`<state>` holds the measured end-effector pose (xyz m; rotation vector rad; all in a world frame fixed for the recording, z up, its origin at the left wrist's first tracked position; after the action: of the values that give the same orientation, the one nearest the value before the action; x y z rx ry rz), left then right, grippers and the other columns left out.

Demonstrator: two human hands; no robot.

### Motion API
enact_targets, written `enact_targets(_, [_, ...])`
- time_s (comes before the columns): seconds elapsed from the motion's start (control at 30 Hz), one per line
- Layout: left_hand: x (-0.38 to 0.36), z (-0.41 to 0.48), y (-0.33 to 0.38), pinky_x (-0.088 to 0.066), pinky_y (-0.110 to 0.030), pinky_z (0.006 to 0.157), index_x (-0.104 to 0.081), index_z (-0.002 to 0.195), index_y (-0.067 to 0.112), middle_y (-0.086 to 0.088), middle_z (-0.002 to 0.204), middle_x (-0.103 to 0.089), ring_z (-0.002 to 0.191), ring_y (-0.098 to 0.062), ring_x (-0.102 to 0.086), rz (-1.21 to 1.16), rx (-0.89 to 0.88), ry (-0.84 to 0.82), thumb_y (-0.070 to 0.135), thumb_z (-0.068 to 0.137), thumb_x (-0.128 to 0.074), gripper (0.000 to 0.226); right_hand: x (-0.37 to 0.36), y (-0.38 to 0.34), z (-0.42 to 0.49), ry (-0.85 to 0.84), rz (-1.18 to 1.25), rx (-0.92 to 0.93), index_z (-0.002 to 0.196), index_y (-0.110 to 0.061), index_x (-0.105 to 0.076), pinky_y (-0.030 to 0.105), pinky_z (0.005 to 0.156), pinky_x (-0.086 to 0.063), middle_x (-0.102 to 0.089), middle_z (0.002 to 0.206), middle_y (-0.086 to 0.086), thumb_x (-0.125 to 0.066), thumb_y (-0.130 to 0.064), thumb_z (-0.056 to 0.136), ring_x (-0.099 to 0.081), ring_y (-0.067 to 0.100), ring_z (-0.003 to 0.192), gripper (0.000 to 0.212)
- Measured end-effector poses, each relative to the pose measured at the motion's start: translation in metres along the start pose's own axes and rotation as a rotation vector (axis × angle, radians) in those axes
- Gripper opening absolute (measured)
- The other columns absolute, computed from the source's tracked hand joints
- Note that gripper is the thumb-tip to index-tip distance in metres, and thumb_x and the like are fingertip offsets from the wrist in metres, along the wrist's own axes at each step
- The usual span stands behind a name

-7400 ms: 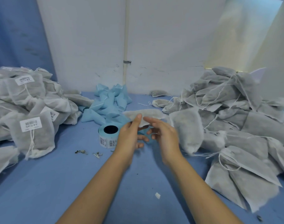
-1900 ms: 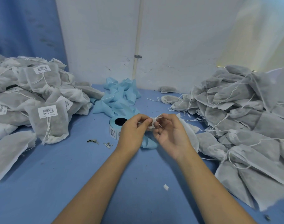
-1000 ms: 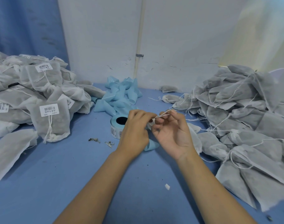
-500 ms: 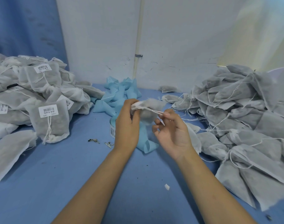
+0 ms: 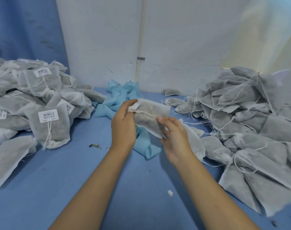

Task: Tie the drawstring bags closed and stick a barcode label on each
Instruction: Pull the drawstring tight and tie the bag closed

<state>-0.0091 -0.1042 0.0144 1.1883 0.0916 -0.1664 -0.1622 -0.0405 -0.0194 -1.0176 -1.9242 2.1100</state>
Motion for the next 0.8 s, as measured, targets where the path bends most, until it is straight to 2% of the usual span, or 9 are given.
enact_targets(0.2, [-0.010, -0.005, -0.003, -0.053, -0.030, 0.080, -0.036, 0.125, 0.033, 0.004, 0.127, -0.049, 0.099, -0.009, -0.057, -0.102, 0.050, -0.091, 0.019, 0.077, -0.048, 0.051, 0.001, 0.005, 0.000, 0.056, 0.065, -0.016, 0.071, -0.017, -0.055, 0.026, 0.062, -0.035, -0.063, 0.080, 0.000, -0.065, -0.002, 0.083, -0.053, 0.019, 0.082, 0.022])
enact_targets(0.27, [-0.015, -0.009, -0.005, -0.051, -0.026, 0.087, -0.024, 0.130, 0.031, 0.004, 0.125, -0.048, 0.089, 0.004, -0.058, -0.114, 0.046, -0.098, 0.009, 0.082, -0.060, 0.064, 0.000, 0.006, 0.000, 0.061, 0.121, -0.013, 0.072, -0.017, -0.054, 0.024, 0.060, -0.038, -0.062, 0.078, 0.001, -0.063, -0.001, 0.085, -0.055, 0.018, 0.078, 0.022])
enact_targets(0.37, [-0.019, -0.011, -0.015, -0.045, -0.002, 0.071, -0.016, 0.138, 0.025, 0.013, 0.109, -0.051, 0.083, 0.012, -0.057, -0.085, 0.108, -0.037, 0.010, 0.081, -0.072, 0.081, -0.003, 0.007, -0.002, 0.038, 0.167, -0.021, 0.073, -0.016, -0.053, 0.018, 0.049, -0.043, -0.061, 0.070, 0.000, -0.061, 0.000, 0.086, -0.057, 0.013, 0.065, 0.022])
enact_targets(0.43, [-0.016, -0.011, -0.020, -0.047, -0.008, 0.078, -0.020, 0.137, 0.025, 0.002, 0.118, -0.055, 0.095, 0.001, -0.059, -0.121, 0.154, 0.017, 0.014, 0.080, -0.074, 0.079, -0.007, 0.009, -0.003, 0.012, 0.183, -0.025, 0.073, -0.015, -0.053, 0.017, 0.045, -0.043, -0.061, 0.067, -0.001, -0.061, 0.000, 0.087, -0.057, 0.012, 0.062, 0.022])
enact_targets(0.47, [-0.015, -0.011, -0.022, -0.050, -0.020, 0.089, -0.022, 0.135, 0.027, -0.004, 0.124, -0.054, 0.101, -0.009, -0.061, -0.162, 0.184, 0.037, 0.013, 0.080, -0.074, 0.077, -0.009, 0.011, -0.002, -0.002, 0.170, -0.026, 0.073, -0.015, -0.053, 0.017, 0.046, -0.043, -0.061, 0.070, 0.000, -0.062, -0.001, 0.087, -0.058, 0.013, 0.063, 0.021])
enact_targets(0.57, [-0.011, -0.009, -0.028, -0.049, -0.045, 0.097, -0.027, 0.133, 0.027, -0.009, 0.124, -0.058, 0.108, -0.022, -0.062, -0.335, 0.298, 0.073, 0.006, 0.080, -0.073, 0.073, -0.010, 0.014, -0.001, 0.013, -0.033, 0.009, 0.093, -0.012, -0.055, 0.027, 0.063, -0.046, -0.063, 0.092, 0.007, -0.065, -0.011, 0.088, -0.060, 0.018, 0.079, 0.012])
enact_targets(0.63, [-0.007, -0.007, -0.030, -0.053, -0.043, 0.092, -0.035, 0.132, 0.020, -0.007, 0.117, -0.062, 0.103, -0.021, -0.065, -0.409, 0.351, 0.081, 0.003, 0.080, -0.072, 0.066, -0.007, 0.014, 0.000, 0.037, -0.168, 0.028, 0.102, -0.008, -0.050, 0.031, 0.065, -0.047, -0.059, 0.093, 0.009, -0.063, -0.016, 0.088, -0.060, 0.019, 0.075, 0.021])
enact_targets(0.73, [-0.004, -0.003, -0.030, -0.058, -0.030, 0.074, -0.054, 0.121, 0.010, -0.008, 0.107, -0.066, 0.090, -0.019, -0.066, -0.491, 0.386, 0.050, 0.003, 0.083, -0.067, 0.040, -0.018, 0.013, -0.005, -0.106, -0.359, -0.020, 0.085, -0.007, -0.051, 0.021, 0.040, -0.038, -0.059, 0.068, 0.007, -0.049, -0.013, 0.089, -0.054, 0.015, 0.043, 0.008])
enact_targets(0.8, [-0.002, -0.002, -0.030, -0.057, -0.030, 0.071, -0.058, 0.119, 0.006, -0.011, 0.104, -0.067, 0.086, -0.020, -0.066, -0.589, 0.414, 0.041, 0.001, 0.086, -0.062, 0.034, -0.027, 0.023, -0.011, -0.238, -0.539, -0.118, 0.075, -0.006, -0.054, 0.016, 0.035, -0.033, -0.062, 0.054, 0.007, -0.044, -0.012, 0.088, -0.052, 0.017, 0.035, 0.017])
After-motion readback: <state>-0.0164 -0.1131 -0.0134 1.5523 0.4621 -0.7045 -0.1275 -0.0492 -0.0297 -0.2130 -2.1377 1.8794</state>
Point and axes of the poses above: each hand's wrist, its own z-axis towards the middle knuckle, its own x-axis out of the back of the hand, y = z × x, the point moved 9 cm from there along z, towards the middle knuckle
